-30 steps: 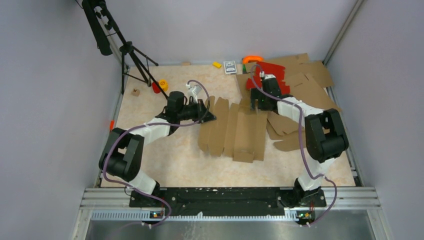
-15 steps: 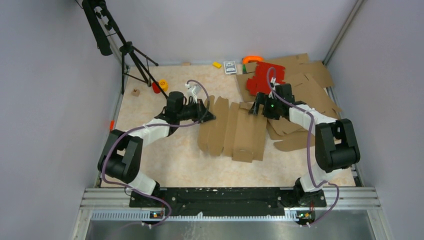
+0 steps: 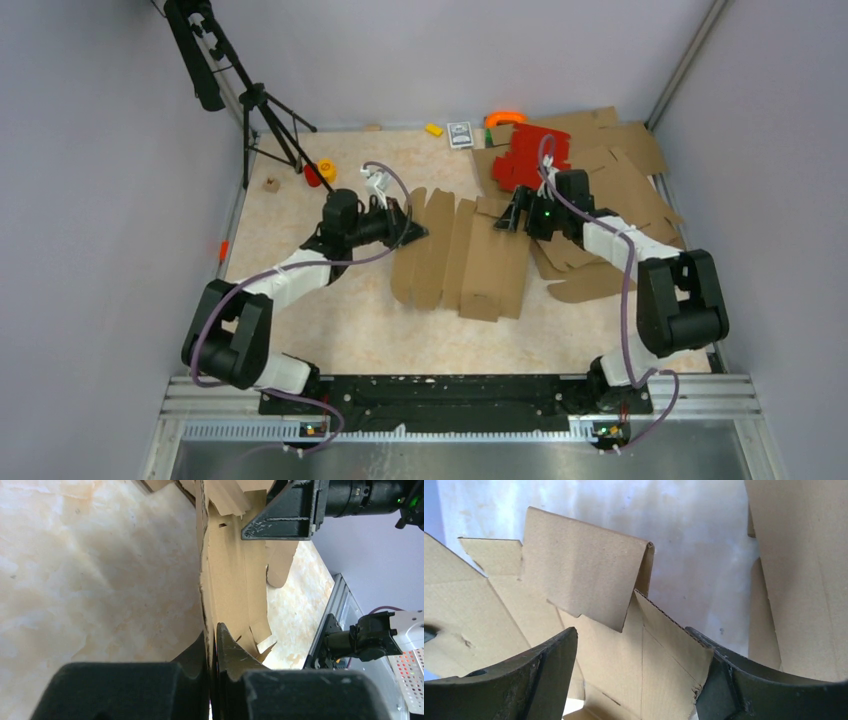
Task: Fold the paper box
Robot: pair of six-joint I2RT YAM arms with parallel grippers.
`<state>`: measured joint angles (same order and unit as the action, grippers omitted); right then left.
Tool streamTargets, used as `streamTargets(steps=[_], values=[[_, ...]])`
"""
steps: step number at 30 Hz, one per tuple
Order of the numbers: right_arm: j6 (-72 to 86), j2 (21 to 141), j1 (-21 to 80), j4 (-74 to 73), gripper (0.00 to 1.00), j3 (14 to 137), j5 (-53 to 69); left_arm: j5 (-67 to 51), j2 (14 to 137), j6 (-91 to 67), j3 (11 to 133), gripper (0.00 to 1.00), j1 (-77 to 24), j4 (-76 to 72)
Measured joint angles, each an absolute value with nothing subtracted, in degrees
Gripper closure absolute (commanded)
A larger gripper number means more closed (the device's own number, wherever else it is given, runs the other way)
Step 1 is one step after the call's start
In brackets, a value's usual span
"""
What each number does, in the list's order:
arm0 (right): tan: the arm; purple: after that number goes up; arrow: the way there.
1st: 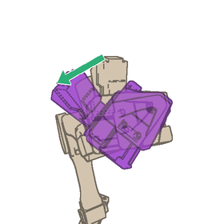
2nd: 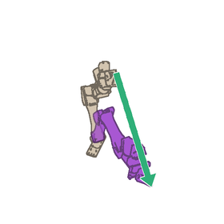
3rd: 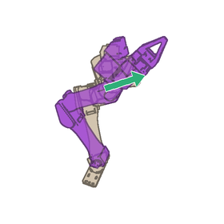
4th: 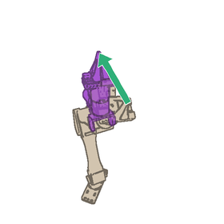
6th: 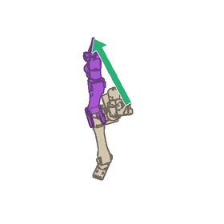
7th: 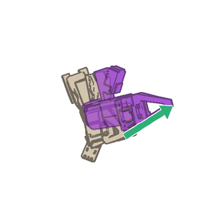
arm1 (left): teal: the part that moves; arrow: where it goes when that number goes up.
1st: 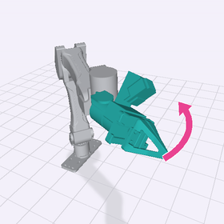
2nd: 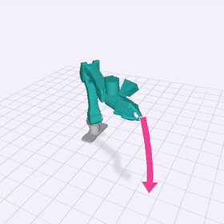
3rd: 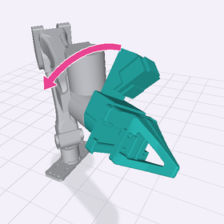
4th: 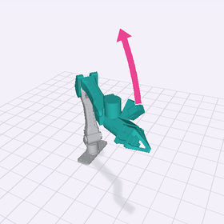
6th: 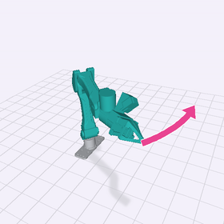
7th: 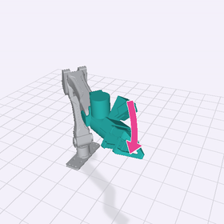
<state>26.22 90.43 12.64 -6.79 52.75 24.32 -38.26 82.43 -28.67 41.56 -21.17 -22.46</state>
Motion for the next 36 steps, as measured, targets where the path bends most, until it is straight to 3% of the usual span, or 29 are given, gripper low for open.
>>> streamTargets(steps=[12, 22, 26, 31, 36], values=[[21.37, 78.52, 23.38, -4.10, 0.26, 49.69, 17.72, -27.92, 72.58, -30.11, 33.87, 0.96, -24.12, -31.11], [16.45, 75.16, 27.99, -0.10, 0.32, 45.19, 8.69, -22.00, 71.22, -29.15, 22.63, 0.93, -29.06, -50.41], [16.14, 74.50, 28.03, 1.28, 0.25, 45.04, 6.00, -20.21, 70.13, -26.26, 18.87, 0.94, -32.77, -59.09], [16.36, 75.18, 28.14, -0.27, 0.07, 45.10, 0.36, -17.61, 69.84, -22.22, 18.61, 0.95, -34.70, -61.95], [17.72, 75.40, 28.27, -4.32, 0.08, 44.99, -4.12, -14.55, 69.65, -19.31, 18.61, 0.95, -35.03, -61.78]])
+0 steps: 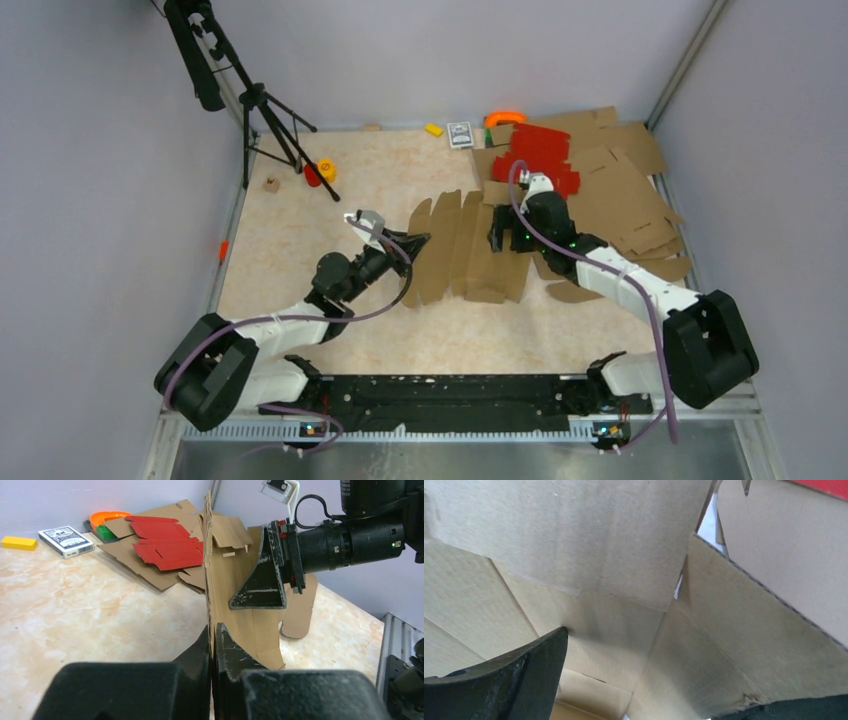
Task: Fold the paper box
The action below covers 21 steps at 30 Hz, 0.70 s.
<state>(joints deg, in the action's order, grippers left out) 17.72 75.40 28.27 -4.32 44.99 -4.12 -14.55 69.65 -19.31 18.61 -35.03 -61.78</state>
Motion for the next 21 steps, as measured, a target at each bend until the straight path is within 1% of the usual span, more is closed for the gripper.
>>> streamTargets(steps=[5, 8, 12, 13, 19, 20, 21], values=[[19.92, 74.15, 27.66, -5.93, 0.14, 42.02, -3.27, -12.84, 69.47, -17.02, 18.61, 0.95, -35.90, -61.69], [21.76, 71.72, 25.82, -6.63, 0.24, 38.52, 0.62, -12.01, 69.47, -15.90, 18.61, 0.95, -36.58, -61.67], [24.64, 67.94, 21.15, -5.50, 0.42, 34.35, 7.35, -11.22, 69.47, -14.81, 18.61, 0.95, -37.04, -61.45], [25.32, 67.00, 20.16, -5.34, 0.45, 33.65, 8.71, -11.03, 69.47, -14.72, 18.61, 0.95, -37.17, -61.32], [26.72, 65.30, 18.98, -3.81, 0.46, 33.41, 12.56, -10.39, 69.47, -13.96, 18.63, 0.96, -37.58, -61.10], [26.68, 65.19, 18.98, -3.97, 0.48, 33.41, 12.62, -10.17, 69.45, -13.78, 18.63, 0.96, -37.63, -60.95], [26.65, 65.08, 18.98, -4.25, 0.52, 33.41, 12.40, -9.98, 69.34, -13.72, 18.63, 0.96, -37.67, -60.71]])
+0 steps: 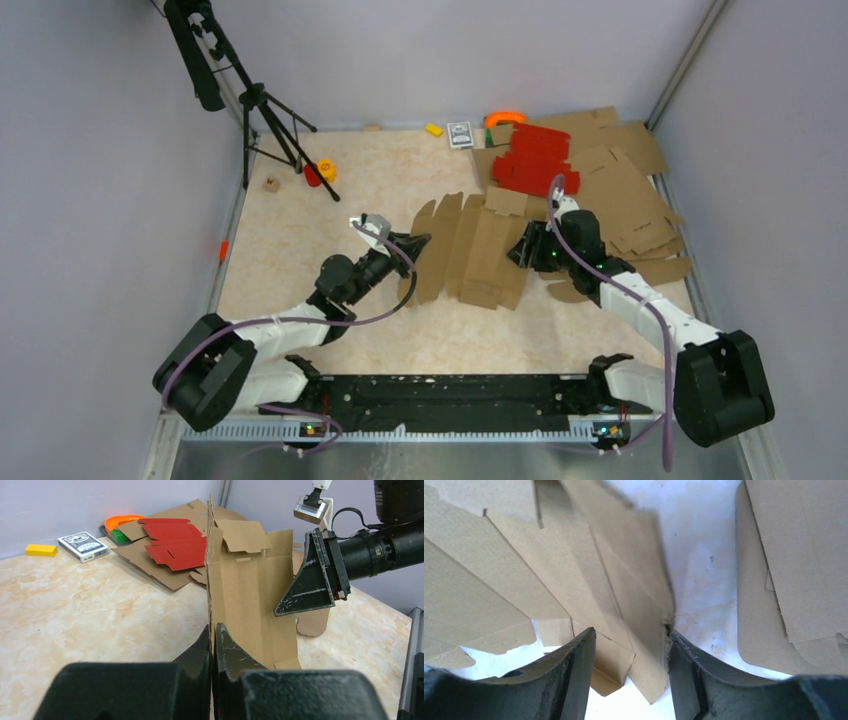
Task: Fold the paper box
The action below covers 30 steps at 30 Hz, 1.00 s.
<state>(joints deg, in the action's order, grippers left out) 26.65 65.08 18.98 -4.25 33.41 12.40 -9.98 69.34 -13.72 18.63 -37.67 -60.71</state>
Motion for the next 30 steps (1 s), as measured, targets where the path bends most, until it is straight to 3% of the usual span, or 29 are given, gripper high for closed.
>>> streamTargets(steps=[1, 4, 6, 14, 18, 23, 30], values=[[26.61, 64.97, 18.98, -4.49, 0.57, 33.41, 12.03, -9.87, 69.21, -13.61, 18.63, 0.96, -37.69, -60.47], [25.91, 64.82, 18.98, -5.72, 0.86, 33.63, 10.85, -9.74, 68.99, -13.56, 18.63, 0.96, -37.71, -60.16], [25.63, 64.82, 18.98, -6.72, 0.95, 33.95, 10.22, -10.37, 68.99, -13.89, 18.63, 0.96, -37.74, -60.10], [23.66, 64.82, 19.00, -7.64, 1.00, 37.36, 4.75, -17.02, 71.96, -18.81, 20.80, 0.88, -37.87, -62.57], [21.67, 64.73, 18.98, -5.06, 1.00, 37.65, 1.91, -17.04, 73.45, -20.93, 22.35, 0.68, -37.76, -61.45], [19.51, 63.37, 19.00, -0.49, 1.00, 37.15, 3.20, -15.88, 75.99, -24.27, 26.52, 0.65, -34.72, -53.78], [17.45, 59.57, 19.00, 2.37, 1.00, 35.46, 5.78, -23.57, 84.82, -31.03, 31.07, 0.53, -26.00, -50.37]])
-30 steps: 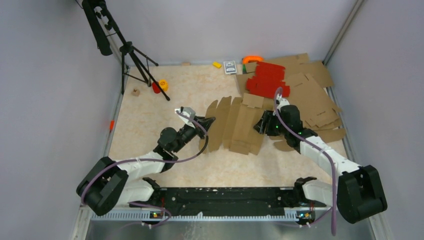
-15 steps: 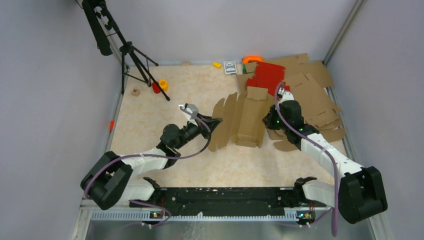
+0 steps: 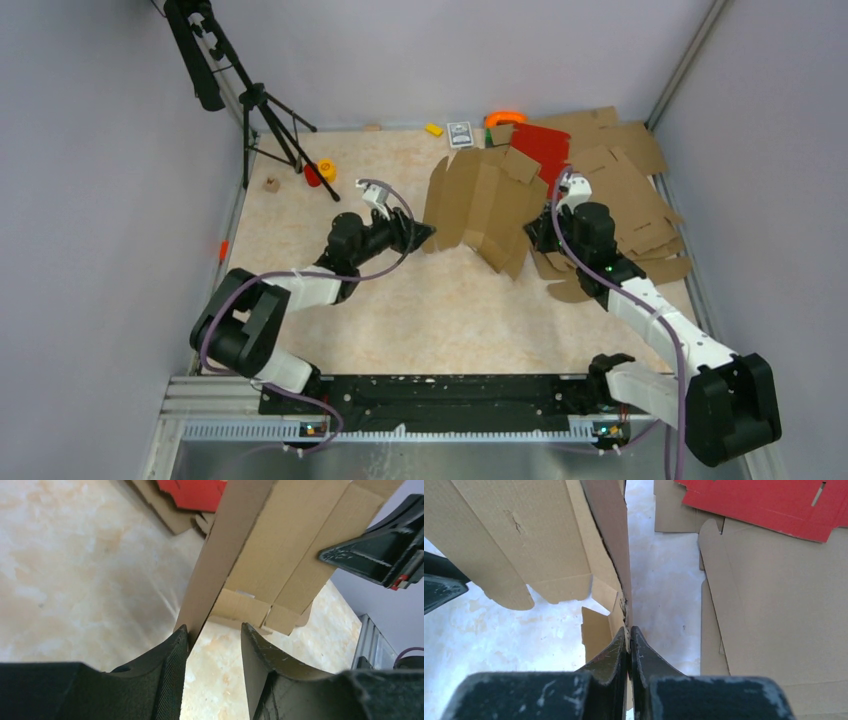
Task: Fold the paper box
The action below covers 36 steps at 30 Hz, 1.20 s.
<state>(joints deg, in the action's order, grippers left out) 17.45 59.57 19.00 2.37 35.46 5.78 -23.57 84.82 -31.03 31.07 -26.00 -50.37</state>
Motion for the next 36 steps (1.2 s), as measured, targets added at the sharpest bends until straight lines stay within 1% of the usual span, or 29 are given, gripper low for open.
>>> streamTargets(steps=[6, 8, 11, 16, 17, 18, 21, 24, 26, 29, 36], values=[[15.68, 59.59, 19.59, 2.13, 1.00, 35.35, 6.61, -25.15, 85.30, -31.14, 31.83, 0.44, -24.56, -43.99], [15.14, 59.61, 20.38, 2.09, 1.00, 35.35, 6.61, -23.86, 83.57, -30.11, 31.70, 0.42, -24.40, -42.17], [14.00, 59.86, 22.15, 2.04, 1.00, 35.38, 6.63, -20.97, 79.66, -27.49, 30.98, 0.36, -24.36, -40.18], [11.68, 61.01, 26.06, 2.00, 1.00, 35.46, 6.70, -16.34, 71.05, -22.48, 28.93, 0.23, -24.34, -36.80], [11.44, 61.06, 26.39, 2.02, 1.00, 35.46, 6.85, -15.29, 69.41, -21.80, 28.12, 0.17, -24.34, -36.67], [11.05, 61.06, 26.68, 2.02, 1.00, 35.46, 7.07, -14.35, 67.77, -20.82, 27.22, 0.15, -24.34, -36.34], [10.07, 61.06, 27.31, 2.04, 1.00, 35.48, 7.46, -11.94, 63.48, -18.06, 25.61, 0.13, -24.34, -34.28], [9.23, 61.06, 27.81, 1.83, 1.00, 35.70, 7.86, -9.43, 58.67, -15.09, 26.28, 0.12, -24.34, -29.10], [8.84, 61.08, 28.45, 1.80, 1.00, 35.73, 8.21, -8.14, 56.47, -13.69, 28.56, 0.11, -24.34, -25.02], [8.23, 61.25, 29.28, 1.74, 1.00, 35.70, 8.49, -7.31, 56.40, -13.30, 34.92, 0.10, -24.36, -19.27], [6.26, 62.26, 30.39, 2.09, 1.00, 36.71, 7.81, -10.17, 65.56, -13.52, 55.94, 0.09, -24.36, -6.39]])
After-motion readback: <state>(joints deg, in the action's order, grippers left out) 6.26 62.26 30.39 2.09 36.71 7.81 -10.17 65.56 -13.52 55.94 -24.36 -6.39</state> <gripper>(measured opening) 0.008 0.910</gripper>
